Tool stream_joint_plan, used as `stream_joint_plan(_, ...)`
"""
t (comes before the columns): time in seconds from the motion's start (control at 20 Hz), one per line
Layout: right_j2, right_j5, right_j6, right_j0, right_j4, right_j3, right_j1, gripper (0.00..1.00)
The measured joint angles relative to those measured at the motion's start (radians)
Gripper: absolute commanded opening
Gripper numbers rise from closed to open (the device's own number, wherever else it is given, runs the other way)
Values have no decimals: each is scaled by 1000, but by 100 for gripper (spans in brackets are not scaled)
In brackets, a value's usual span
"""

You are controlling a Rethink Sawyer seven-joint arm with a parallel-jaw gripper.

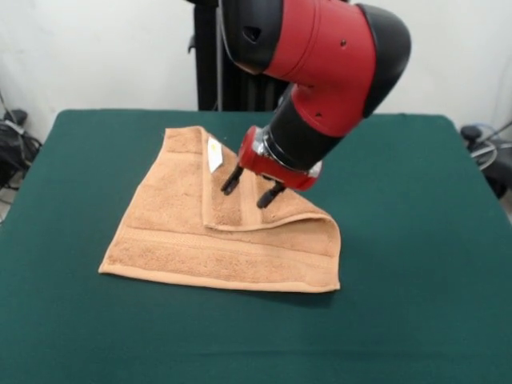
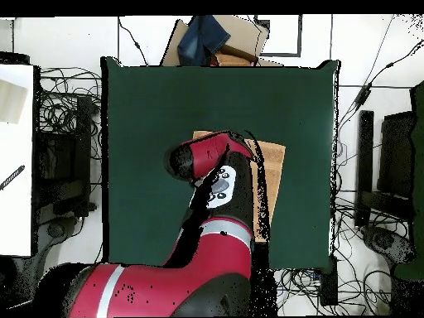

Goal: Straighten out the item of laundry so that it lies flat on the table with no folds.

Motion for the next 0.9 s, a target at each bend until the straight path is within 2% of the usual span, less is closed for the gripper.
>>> stream_joint_plan(0.9,29,-7,0,-1,-17,-15,12,100)
